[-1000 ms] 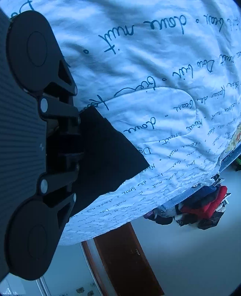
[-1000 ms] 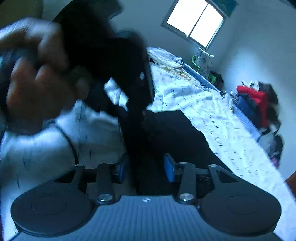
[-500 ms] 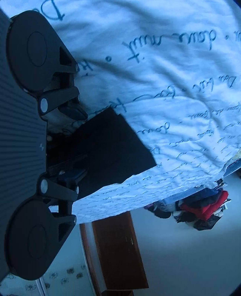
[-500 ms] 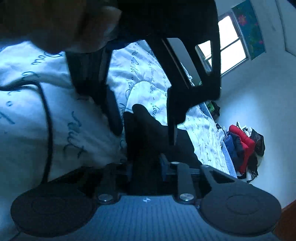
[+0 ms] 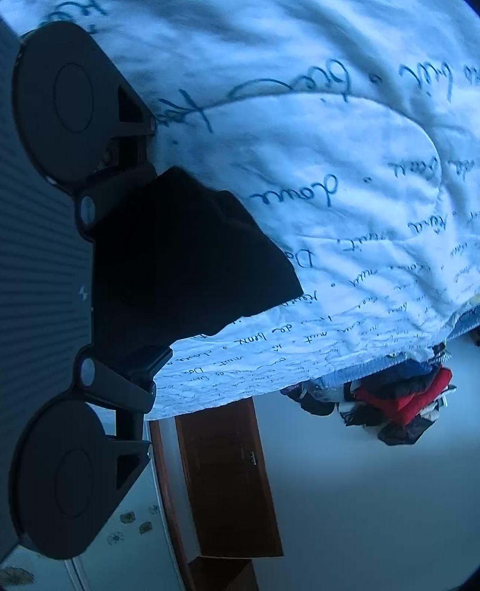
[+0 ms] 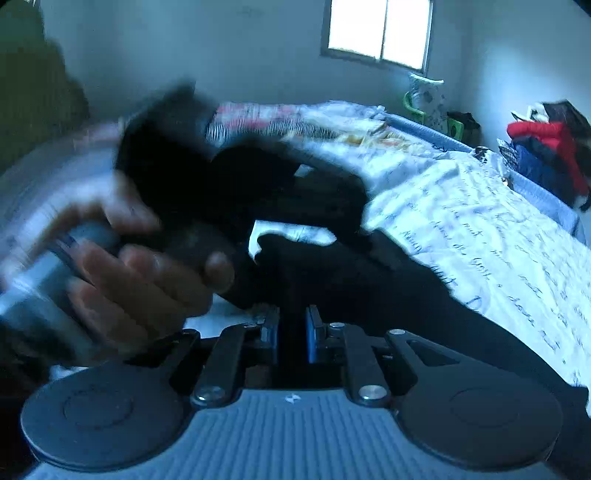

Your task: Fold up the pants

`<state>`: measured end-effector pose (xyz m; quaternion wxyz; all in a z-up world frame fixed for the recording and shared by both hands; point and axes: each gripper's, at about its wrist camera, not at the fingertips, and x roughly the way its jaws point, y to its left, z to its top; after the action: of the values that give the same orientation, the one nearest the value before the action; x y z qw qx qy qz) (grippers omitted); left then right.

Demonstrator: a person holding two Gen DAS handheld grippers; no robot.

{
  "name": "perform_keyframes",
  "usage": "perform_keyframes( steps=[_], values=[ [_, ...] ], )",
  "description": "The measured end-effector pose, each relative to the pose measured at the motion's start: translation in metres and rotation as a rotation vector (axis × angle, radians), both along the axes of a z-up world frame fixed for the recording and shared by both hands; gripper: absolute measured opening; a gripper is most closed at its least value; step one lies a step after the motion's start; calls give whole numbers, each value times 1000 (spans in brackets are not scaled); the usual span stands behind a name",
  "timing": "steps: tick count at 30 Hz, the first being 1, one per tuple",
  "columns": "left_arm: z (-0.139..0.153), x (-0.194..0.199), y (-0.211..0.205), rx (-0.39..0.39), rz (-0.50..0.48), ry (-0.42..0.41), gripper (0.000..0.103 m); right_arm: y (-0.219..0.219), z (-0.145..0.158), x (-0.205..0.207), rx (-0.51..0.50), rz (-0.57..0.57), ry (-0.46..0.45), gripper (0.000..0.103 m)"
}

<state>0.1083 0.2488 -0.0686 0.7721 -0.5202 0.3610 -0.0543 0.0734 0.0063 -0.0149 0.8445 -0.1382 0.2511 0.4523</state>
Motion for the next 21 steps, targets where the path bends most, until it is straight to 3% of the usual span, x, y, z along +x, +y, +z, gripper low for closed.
perform_keyframes(
  steps=[4,8,11,15,21],
  values=[
    [2,5,-5,71,4,12,52,-26,9,28,54,-101,93,15],
    [5,9,-14,166,-1,2,42,-12,-26,44,-172,-181,85,15],
    [7,9,-18,232,0,-11,38,-10,-22,42,-138,-193,69,16],
    [12,9,-27,315,-4,-31,34,-16,-12,40,-15,-218,89,16],
    [24,5,-45,482,-19,-54,29,-4,-27,48,-44,-228,119,16]
  ],
)
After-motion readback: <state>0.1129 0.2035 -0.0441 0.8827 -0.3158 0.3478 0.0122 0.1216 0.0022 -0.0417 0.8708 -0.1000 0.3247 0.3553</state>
